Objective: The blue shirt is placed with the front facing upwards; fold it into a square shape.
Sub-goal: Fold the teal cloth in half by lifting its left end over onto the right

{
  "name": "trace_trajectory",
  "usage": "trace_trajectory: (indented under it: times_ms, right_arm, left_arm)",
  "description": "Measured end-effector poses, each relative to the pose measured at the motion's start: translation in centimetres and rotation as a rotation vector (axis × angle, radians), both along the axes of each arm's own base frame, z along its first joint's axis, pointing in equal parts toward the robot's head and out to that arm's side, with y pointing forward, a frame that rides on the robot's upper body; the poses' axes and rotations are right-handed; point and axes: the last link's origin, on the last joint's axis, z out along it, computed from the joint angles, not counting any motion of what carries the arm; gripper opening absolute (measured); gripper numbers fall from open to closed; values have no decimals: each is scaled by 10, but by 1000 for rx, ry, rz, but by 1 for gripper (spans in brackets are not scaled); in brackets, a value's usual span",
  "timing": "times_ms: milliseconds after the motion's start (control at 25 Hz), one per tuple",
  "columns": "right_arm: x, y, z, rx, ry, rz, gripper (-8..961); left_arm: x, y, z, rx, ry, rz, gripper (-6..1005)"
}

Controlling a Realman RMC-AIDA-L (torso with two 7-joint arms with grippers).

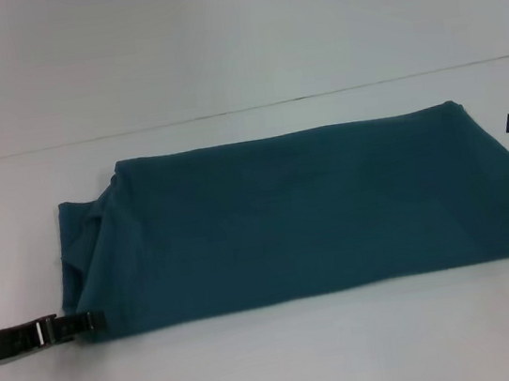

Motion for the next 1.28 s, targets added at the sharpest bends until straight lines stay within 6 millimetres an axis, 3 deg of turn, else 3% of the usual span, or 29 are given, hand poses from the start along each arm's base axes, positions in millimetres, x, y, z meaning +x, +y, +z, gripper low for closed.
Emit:
trace_trajectory:
  times_ms: [760, 1080, 1280]
  right_arm:
    - [1, -1, 0, 2, 1, -1, 885]
    - [0, -1, 0, 2, 1, 0, 885]
    - [0, -1, 0, 2, 2, -1, 885]
  left_arm:
    - [3, 11, -3, 21, 30, -13, 646]
    - [-1, 13, -2, 32, 75, -12, 559]
    - [1, 14, -3, 22, 76, -21, 361]
